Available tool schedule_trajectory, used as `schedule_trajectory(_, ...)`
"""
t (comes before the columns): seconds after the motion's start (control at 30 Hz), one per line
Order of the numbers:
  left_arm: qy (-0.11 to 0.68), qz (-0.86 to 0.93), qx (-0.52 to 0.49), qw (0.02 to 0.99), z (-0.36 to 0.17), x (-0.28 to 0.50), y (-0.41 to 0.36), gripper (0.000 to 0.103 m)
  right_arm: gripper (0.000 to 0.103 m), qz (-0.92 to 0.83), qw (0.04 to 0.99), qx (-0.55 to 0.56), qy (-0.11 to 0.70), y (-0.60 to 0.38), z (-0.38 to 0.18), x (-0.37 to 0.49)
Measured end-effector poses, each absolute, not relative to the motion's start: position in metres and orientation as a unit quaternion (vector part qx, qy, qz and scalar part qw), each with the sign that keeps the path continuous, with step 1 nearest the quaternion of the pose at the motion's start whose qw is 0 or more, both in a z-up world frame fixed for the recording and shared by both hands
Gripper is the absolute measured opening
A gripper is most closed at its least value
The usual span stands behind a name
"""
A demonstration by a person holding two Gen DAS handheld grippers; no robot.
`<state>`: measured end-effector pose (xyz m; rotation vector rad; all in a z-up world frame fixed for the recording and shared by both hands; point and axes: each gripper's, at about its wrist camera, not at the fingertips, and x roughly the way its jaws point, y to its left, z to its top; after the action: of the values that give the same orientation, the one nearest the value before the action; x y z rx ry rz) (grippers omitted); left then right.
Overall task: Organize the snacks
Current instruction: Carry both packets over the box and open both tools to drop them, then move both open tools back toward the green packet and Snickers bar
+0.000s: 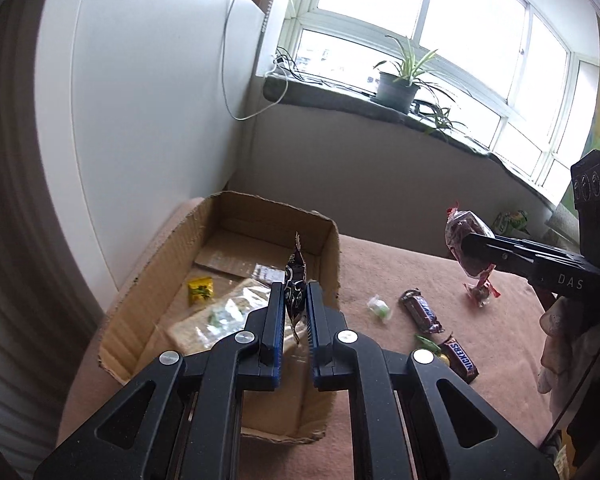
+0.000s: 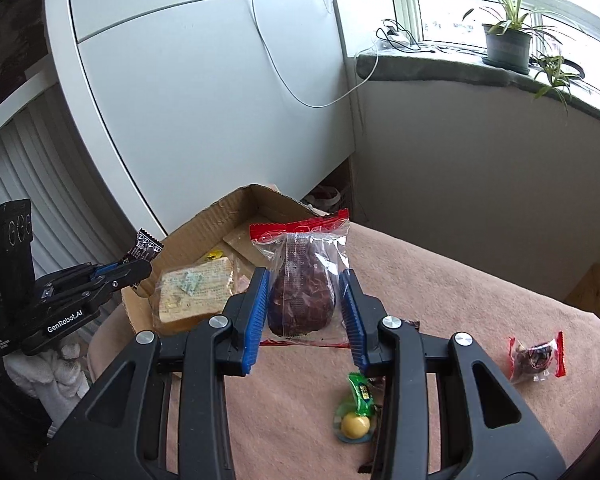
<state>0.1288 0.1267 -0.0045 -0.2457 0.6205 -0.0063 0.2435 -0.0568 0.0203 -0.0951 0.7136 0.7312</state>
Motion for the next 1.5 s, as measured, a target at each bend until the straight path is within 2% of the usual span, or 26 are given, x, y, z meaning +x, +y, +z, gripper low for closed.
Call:
schedule_trajectory(0.77,0.332,0.047,-0.131,0.933,-0.031,0.176,0.173,0.009,0.038,0.38,0.836,-0.077,0.389,0.057,-0.029,0.295)
schedule_trajectory(0.83,0.333,0.05,-0.132,0.932,-0.032,0.177,0.174,0.009,0.041,0.378,0.836,-0.075,0.392,0.059,-0.031,0.298)
schedule_trajectory(0.9,0.334,0.053,-0.134,0.932,-0.032,0.178,0.176,0.009,0.063,0.374,0.839,-0.068,0.39,0.056,-0.03,0.299)
schedule_trajectory(0.93,0.335,0.052,-0.134,0.931,-0.032,0.177,0.176,0.011,0.069,0.374,0.84,-0.064,0.387,0.054,-0.029,0.299)
schedule_trajectory(0.97,0.337,0.053,-0.134,0.93,-0.032,0.178,0.176,0.019,0.073,0.373,0.842,-0.06,0.385,0.052,-0.027,0.299)
schedule_trajectory(1.0,0.338,0.055,-0.134,0.93,-0.032,0.176,0.176,0.024,0.073,0.372,0.843,-0.058,0.384,0.048,-0.024,0.298)
schedule_trajectory(1.13,0.333,0.057,-0.139,0.931,-0.028,0.17,0.175,0.024,0.073,0.367,0.848,-0.052,0.379,0.037,-0.015,0.294)
schedule_trajectory(1.27,0.328,0.053,-0.138,0.933,-0.023,0.165,0.168,0.024,0.087,0.36,0.857,-0.038,0.366,0.017,-0.003,0.286)
schedule_trajectory(1.5,0.312,0.037,-0.139,0.939,-0.012,0.151,0.147,0.024,0.087,0.338,0.875,-0.005,0.346,-0.039,0.019,0.264)
